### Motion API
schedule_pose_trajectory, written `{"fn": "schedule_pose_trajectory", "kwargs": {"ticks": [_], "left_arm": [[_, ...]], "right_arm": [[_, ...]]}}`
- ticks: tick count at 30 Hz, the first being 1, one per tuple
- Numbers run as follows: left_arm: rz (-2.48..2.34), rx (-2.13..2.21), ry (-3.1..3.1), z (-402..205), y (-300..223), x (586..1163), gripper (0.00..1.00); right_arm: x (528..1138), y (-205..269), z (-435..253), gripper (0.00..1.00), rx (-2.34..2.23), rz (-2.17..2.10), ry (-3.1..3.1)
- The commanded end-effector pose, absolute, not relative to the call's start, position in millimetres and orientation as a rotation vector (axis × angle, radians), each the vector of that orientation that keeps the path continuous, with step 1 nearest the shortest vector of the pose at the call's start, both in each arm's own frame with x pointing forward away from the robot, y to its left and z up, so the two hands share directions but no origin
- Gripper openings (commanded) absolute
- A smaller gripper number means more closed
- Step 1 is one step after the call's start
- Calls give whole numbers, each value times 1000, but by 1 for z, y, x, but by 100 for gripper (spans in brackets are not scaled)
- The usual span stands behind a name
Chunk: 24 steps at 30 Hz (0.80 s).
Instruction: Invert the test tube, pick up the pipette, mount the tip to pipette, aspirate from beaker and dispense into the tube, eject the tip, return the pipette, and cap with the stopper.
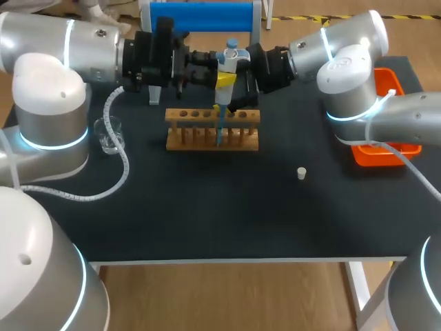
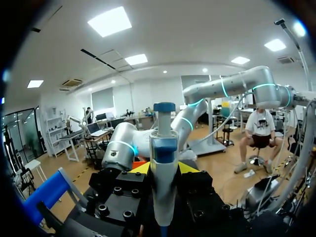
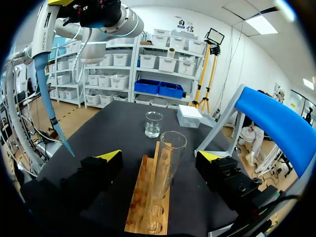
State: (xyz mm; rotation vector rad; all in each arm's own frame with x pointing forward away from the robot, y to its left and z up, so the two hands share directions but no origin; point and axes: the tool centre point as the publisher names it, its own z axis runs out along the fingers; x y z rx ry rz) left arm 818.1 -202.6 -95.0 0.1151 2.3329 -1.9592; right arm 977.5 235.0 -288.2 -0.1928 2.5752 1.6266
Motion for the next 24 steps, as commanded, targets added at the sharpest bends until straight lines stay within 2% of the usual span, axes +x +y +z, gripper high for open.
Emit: {"fn": "schedule_pose_trajectory", "kwargs": {"ticks": [1, 14, 24], "left_arm": [[-1961, 117, 2329, -95, -201, 817, 0], [-1961, 117, 2329, -95, -201, 817, 0], [-1961, 117, 2329, -95, -201, 817, 0]], "right_arm": [[972, 223, -282, 100, -207, 1612, 2575], [918, 146, -232, 100, -155, 1713, 2471], [860, 119, -185, 100, -236, 1873, 2291]]}}
